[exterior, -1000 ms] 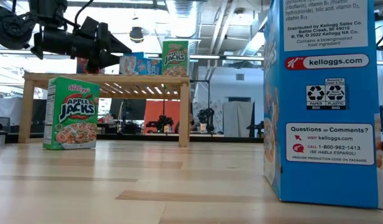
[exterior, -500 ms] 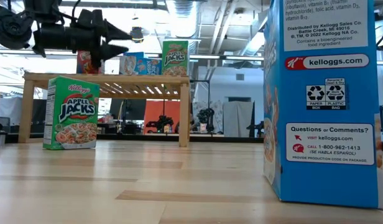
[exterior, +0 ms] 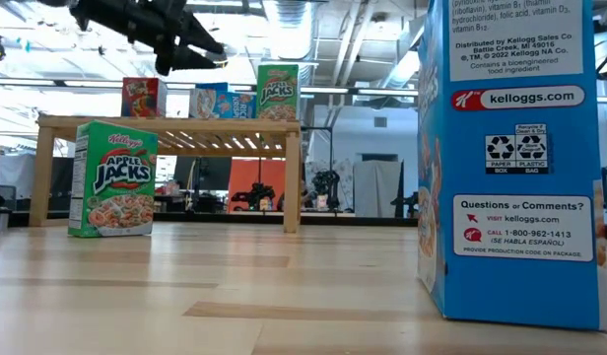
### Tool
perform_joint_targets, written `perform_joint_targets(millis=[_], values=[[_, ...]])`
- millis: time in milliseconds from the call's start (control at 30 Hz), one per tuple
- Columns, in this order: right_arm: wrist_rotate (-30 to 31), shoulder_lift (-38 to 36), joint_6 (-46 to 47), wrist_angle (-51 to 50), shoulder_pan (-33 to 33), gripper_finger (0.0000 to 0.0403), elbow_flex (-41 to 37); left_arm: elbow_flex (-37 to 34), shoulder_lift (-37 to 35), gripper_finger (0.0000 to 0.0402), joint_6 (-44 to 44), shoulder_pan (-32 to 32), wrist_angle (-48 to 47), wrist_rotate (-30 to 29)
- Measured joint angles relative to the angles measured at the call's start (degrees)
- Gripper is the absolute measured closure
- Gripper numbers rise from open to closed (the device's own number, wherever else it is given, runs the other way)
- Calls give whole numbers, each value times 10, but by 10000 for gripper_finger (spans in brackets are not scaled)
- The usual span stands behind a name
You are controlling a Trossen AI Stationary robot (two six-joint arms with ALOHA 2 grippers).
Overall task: Stack cereal on shelf
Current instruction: Put the top blue cereal box on the shelf aligned with the blue cereal box
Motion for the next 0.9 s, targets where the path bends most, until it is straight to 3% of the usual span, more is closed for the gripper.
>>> perform_joint_targets(millis=[267, 900], values=[[0, 0, 0, -27, 0, 106, 0, 77, 36, 152, 23, -3, -115, -11], [0, 0, -2, -37, 0, 106, 0, 80, 41, 152, 22, -3, -120, -21]])
